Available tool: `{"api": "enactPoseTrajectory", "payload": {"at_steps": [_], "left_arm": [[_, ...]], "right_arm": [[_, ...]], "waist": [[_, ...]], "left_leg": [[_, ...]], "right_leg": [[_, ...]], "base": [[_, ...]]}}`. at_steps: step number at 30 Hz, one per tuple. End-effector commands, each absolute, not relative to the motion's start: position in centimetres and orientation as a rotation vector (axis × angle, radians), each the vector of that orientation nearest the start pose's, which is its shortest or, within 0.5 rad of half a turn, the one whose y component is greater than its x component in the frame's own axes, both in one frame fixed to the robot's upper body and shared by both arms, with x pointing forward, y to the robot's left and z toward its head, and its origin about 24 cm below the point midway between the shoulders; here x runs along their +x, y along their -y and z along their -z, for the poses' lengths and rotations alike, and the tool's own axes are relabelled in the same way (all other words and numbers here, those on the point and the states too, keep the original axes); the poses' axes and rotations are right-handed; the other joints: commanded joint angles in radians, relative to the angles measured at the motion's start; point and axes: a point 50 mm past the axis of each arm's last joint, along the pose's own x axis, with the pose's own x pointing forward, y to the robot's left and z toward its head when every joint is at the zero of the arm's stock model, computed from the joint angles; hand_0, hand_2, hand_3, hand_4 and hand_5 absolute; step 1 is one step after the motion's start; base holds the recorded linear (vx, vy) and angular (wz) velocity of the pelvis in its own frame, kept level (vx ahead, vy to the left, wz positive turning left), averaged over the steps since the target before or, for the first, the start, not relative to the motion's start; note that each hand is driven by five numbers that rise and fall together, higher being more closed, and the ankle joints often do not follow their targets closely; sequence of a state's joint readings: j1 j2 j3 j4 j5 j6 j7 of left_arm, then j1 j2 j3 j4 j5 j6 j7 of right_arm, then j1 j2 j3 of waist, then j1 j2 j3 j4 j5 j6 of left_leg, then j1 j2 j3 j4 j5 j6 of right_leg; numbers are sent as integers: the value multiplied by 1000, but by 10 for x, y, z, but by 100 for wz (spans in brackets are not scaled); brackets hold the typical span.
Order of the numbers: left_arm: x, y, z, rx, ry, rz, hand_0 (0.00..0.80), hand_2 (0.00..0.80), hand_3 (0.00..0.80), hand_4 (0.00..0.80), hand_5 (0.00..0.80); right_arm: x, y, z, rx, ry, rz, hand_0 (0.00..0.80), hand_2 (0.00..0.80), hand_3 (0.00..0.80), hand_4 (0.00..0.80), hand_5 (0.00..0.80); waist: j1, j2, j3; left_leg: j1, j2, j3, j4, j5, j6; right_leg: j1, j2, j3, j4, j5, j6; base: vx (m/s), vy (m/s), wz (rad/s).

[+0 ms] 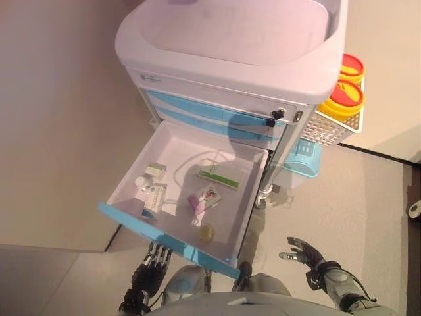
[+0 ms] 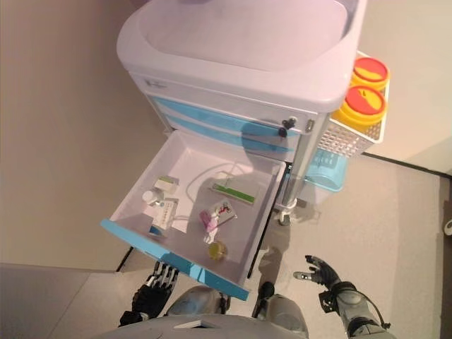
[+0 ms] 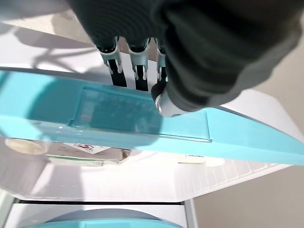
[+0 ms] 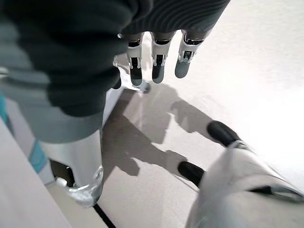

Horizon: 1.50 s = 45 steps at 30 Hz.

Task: Open the drawer and pick up the medicine

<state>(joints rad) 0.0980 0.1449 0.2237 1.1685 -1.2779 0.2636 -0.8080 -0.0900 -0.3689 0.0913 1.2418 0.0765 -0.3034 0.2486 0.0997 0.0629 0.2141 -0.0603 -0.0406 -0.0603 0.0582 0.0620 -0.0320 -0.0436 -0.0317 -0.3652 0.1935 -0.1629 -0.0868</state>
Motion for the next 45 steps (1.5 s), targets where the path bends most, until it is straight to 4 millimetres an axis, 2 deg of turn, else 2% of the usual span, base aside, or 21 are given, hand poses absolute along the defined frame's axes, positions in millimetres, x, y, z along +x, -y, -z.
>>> {"api": "enactPoseTrajectory", "payload": {"at_steps": [1,5,7,12,14,16,20,23,26,29,31,36,41,45], "left_arm": [[67,-239,138,-1297,-440,-274,0,0,0,0,0],[77,-247,138,-1104,-469,-311,0,0,0,0,0],[81,-251,140,-987,-540,-351,0,0,0,0,0],[77,-257,146,-615,-766,-397,0,0,0,0,0],[70,-259,148,-436,-869,-369,0,0,0,0,0],[65,-260,149,-347,-922,-351,0,0,0,0,0],[48,-260,154,-288,-1014,-370,0,0,0,0,0],[38,-263,156,-287,-1056,-409,0,0,0,0,0],[35,-261,158,-267,-1083,-413,0,0,0,0,0],[39,-260,158,-215,-1094,-377,0,0,0,0,0],[42,-260,158,-210,-1091,-364,0,0,0,0,0],[53,-258,156,-184,-1065,-322,0,0,0,0,0],[69,-253,153,-71,-1024,-186,0,0,0,0,0],[74,-254,152,-55,-1028,-170,0,0,0,0,0]], "right_arm": [[160,267,118,-219,-785,-84,0,0,0,0,0],[159,265,117,-229,-751,-82,0,0,0,0,0],[160,265,114,-196,-697,-56,0,0,0,0,0],[182,262,90,-224,-473,-47,0,0,0,0,0],[205,260,63,-304,-323,-34,0,0,0,0,0],[220,261,38,-367,-206,-23,0,0,0,0,0],[247,248,-26,-532,138,-68,0,0,0,0,0],[253,224,-68,-696,417,-184,0,0,0,0,0],[253,199,-95,-858,624,-329,0,0,0,0,0],[257,179,-122,-983,762,-486,0,0,0,0,0],[260,167,-131,-1021,804,-564,0,0,0,0,0],[271,141,-131,-1112,800,-733,0,0,0,0,0],[285,132,-96,-1201,616,-860,0,0,0,0,0],[289,134,-65,-1304,482,-912,0,0,0,0,0]], "waist": [[21,-27,9],[8,-37,-6],[-2,-43,-16],[-29,-54,-33],[-46,-57,-39],[-58,-57,-43],[-82,-56,-52],[-88,-62,-60],[-77,-71,-65],[-52,-82,-67],[-36,-85,-66],[11,-88,-70],[62,-84,-74],[95,-83,-72]], "left_leg": [[42,-56,13,12,-91,34],[57,-56,18,-3,-92,41],[66,-56,22,-10,-92,45],[83,-55,31,-28,-90,52],[90,-51,40,-42,-87,54],[95,-47,50,-53,-86,56],[106,-37,75,-77,-85,61],[108,-33,91,-82,-88,63],[103,-32,95,-82,-89,62],[95,-32,85,-87,-84,59],[92,-32,76,-91,-80,57],[85,-35,46,-104,-67,50],[70,-39,7,-117,-49,44],[62,-43,-25,-123,-37,40]], "right_leg": [[73,-24,100,-75,68,90],[81,-19,112,-86,74,93],[85,-16,121,-92,78,95],[91,-10,143,-105,89,101],[91,-6,158,-113,95,105],[90,-4,168,-120,100,109],[83,-1,189,-126,104,114],[79,0,199,-129,104,116],[75,-3,198,-129,103,119],[71,-8,189,-130,104,122],[72,-12,179,-132,105,123],[79,-21,143,-145,109,123],[86,-29,93,-151,105,121],[94,-35,55,-152,104,120]], "base": [[0,0,0],[28,20,-2],[42,43,-5],[21,44,-10],[-1,47,-13],[-14,66,-15],[-9,72,-18],[-1,42,-23],[-22,0,-9],[-45,-29,3],[-44,-39,7],[-31,-27,18],[-19,-29,31],[-6,-30,28]]}}
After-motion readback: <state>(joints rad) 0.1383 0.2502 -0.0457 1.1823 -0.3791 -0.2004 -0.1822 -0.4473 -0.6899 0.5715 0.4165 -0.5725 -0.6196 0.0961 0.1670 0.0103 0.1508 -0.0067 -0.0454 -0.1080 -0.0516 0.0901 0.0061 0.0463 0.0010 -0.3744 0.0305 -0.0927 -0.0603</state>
